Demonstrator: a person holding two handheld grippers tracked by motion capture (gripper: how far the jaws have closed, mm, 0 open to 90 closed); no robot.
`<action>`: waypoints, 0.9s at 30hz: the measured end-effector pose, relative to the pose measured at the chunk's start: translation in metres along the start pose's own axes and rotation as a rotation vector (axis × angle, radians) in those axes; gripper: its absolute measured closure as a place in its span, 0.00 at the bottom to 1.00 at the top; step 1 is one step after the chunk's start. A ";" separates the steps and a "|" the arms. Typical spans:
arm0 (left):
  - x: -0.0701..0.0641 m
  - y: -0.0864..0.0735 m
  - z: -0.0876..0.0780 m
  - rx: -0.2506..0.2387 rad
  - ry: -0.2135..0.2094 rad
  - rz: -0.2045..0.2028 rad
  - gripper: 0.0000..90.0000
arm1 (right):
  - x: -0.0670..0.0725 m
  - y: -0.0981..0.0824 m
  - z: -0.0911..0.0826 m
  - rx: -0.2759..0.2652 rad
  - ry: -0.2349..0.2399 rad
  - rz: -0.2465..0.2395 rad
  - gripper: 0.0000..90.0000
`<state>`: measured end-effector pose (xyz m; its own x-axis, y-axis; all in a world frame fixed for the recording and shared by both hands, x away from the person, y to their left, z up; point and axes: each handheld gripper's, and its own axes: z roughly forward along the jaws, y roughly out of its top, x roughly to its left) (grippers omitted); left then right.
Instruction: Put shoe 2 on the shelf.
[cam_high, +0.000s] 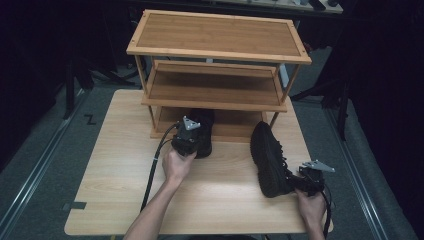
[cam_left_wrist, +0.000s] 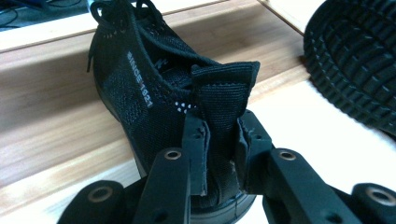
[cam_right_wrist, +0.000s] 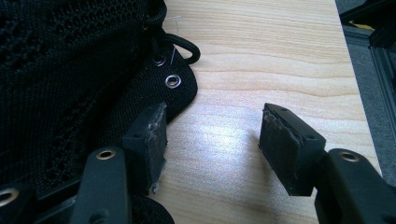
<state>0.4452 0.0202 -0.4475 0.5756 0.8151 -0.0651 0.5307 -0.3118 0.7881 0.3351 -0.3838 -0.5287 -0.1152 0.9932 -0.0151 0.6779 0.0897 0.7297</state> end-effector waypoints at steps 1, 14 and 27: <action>0.001 0.001 0.001 0.000 0.001 -0.002 0.85 | 0.000 0.000 0.000 0.000 0.000 0.000 0.47; 0.005 0.015 0.021 -0.018 0.042 -0.032 0.85 | 0.000 0.000 0.000 -0.002 0.002 0.001 0.47; 0.014 0.014 0.030 -0.017 0.045 -0.052 0.81 | 0.000 0.000 0.000 -0.004 0.002 0.001 0.47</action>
<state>0.4793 0.0121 -0.4554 0.5190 0.8511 -0.0793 0.5481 -0.2601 0.7950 0.3353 -0.3843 -0.5289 -0.1158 0.9932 -0.0130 0.6750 0.0883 0.7325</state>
